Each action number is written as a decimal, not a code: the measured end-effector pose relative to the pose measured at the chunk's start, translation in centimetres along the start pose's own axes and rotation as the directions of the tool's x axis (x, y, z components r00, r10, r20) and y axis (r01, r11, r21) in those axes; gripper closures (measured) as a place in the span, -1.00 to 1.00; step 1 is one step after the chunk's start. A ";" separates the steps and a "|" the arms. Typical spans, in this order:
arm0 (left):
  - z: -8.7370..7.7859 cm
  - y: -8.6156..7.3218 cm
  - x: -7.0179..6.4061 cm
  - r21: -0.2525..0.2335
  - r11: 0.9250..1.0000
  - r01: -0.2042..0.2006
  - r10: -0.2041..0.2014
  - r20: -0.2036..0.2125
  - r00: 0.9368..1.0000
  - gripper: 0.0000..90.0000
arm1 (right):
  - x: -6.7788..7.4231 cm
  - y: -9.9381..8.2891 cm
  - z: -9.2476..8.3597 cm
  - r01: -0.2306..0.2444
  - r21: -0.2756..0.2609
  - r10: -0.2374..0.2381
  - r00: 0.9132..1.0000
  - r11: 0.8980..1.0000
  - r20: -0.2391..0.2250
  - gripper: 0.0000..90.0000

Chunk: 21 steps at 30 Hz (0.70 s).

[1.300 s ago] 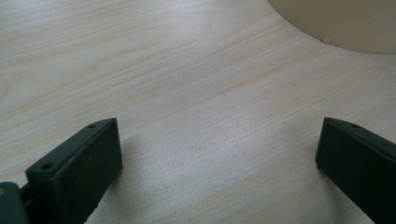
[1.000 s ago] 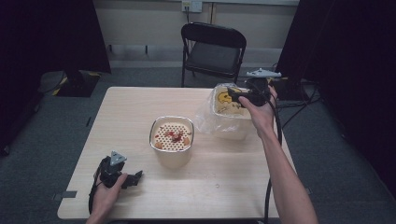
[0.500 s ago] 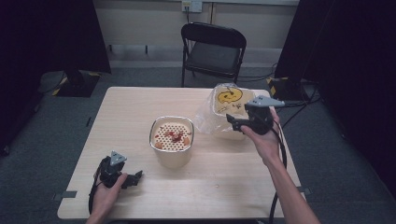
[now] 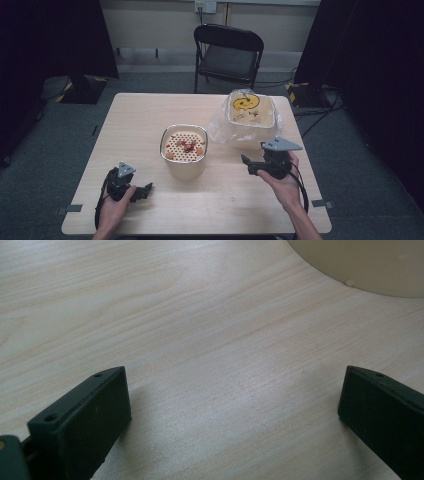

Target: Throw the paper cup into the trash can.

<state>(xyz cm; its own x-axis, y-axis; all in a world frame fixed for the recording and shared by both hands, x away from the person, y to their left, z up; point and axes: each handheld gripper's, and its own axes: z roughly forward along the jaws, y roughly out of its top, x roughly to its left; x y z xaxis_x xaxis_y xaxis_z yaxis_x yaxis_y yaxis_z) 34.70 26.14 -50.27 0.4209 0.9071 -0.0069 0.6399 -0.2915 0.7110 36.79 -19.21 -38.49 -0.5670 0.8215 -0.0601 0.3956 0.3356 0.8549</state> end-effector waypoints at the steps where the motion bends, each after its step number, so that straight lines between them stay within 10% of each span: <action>1: 0.0 0.0 0.0 0.000 1.000 -0.002 0.002 0.001 1.000 -1.00 | 0.0 0.0 0.0 0.000 0.000 0.000 1.000 1.000 0.000 -0.60; 21: 0.0 0.0 0.0 -0.001 1.000 0.002 -0.002 -0.001 1.000 -1.00 | -0.8 -8.3 3.9 -0.078 0.203 0.075 0.997 0.976 0.025 -0.67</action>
<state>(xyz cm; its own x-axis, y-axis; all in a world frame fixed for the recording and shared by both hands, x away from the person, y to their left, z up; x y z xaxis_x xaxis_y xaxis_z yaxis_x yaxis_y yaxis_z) 34.70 26.12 -50.27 0.4191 0.9079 -0.0077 0.6399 -0.2893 0.7119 36.83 -20.83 -47.54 -0.5178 0.8555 -0.0087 0.5773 0.3569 0.7344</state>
